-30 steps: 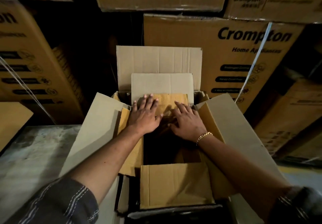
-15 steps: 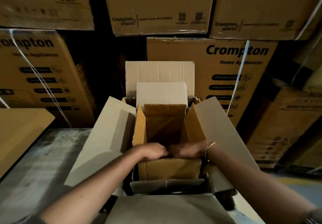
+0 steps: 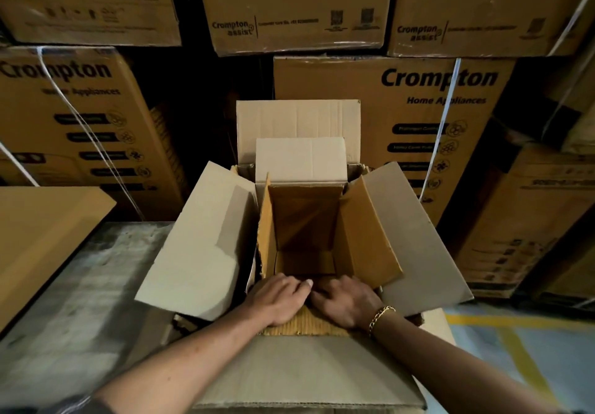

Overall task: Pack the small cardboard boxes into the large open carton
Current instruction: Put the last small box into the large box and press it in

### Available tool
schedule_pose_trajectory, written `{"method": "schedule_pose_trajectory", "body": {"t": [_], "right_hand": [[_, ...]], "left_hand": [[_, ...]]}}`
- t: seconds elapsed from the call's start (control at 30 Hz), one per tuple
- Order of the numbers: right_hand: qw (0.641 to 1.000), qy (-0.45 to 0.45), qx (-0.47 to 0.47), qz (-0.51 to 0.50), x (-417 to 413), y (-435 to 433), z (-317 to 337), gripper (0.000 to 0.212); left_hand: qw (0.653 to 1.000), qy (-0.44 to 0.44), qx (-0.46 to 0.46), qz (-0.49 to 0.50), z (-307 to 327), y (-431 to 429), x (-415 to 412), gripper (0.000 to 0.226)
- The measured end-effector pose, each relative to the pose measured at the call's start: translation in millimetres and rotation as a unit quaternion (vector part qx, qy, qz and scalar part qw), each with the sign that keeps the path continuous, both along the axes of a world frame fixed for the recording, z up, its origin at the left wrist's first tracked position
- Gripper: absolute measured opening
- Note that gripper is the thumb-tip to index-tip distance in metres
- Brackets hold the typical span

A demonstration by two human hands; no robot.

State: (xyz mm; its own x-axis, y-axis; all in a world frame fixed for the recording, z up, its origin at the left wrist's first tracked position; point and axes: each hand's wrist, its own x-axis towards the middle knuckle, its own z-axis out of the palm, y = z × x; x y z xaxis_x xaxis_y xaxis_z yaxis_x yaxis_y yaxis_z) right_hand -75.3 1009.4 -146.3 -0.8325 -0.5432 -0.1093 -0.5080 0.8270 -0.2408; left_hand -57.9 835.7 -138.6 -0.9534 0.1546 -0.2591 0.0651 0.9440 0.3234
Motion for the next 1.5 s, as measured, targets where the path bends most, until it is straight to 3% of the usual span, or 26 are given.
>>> {"method": "schedule_pose_trajectory", "body": {"t": [0.13, 0.27, 0.4, 0.47, 0.57, 0.77, 0.97, 1.17, 1.5], "right_hand": [[1.000, -0.004, -0.014, -0.010, -4.4, 0.7, 0.3, 0.073], [0.995, -0.094, 0.024, -0.003, -16.9, 0.5, 10.4, 0.062], [0.992, -0.041, 0.115, -0.029, -41.8, -2.1, 25.9, 0.068], [0.989, -0.028, 0.140, -0.048, -58.0, -0.9, 28.8, 0.082], [0.987, 0.006, 0.151, -0.054, -84.4, -0.7, 29.1, 0.105], [0.983, 0.059, 0.159, -0.072, -141.2, 7.0, 26.8, 0.122], [0.983, 0.071, 0.142, -0.089, -175.9, 5.1, 24.9, 0.114], [0.981, 0.078, 0.149, -0.092, -197.6, 5.1, 21.2, 0.111], [0.961, 0.124, 0.240, -0.061, -230.3, 15.6, 18.0, 0.101]], "left_hand": [[0.999, 0.031, -0.030, -0.024, -3.9, -0.7, -2.9, 0.056], [0.982, 0.140, -0.091, -0.091, -0.4, -7.1, -8.6, 0.064], [0.961, 0.117, -0.243, -0.064, 19.6, -26.0, -30.5, 0.082], [0.956, 0.074, -0.283, -0.030, 28.3, -34.1, -38.2, 0.099], [0.964, 0.004, -0.268, 0.004, 29.7, -39.8, -39.9, 0.121], [0.963, 0.046, -0.266, -0.017, 18.5, -43.7, -31.8, 0.124], [0.966, 0.067, -0.251, -0.014, 14.4, -49.8, -75.4, 0.102], [0.964, 0.096, -0.247, 0.000, 8.1, -51.8, -134.7, 0.104], [0.961, 0.160, -0.225, -0.012, 0.7, -70.9, -198.9, 0.097]]}}
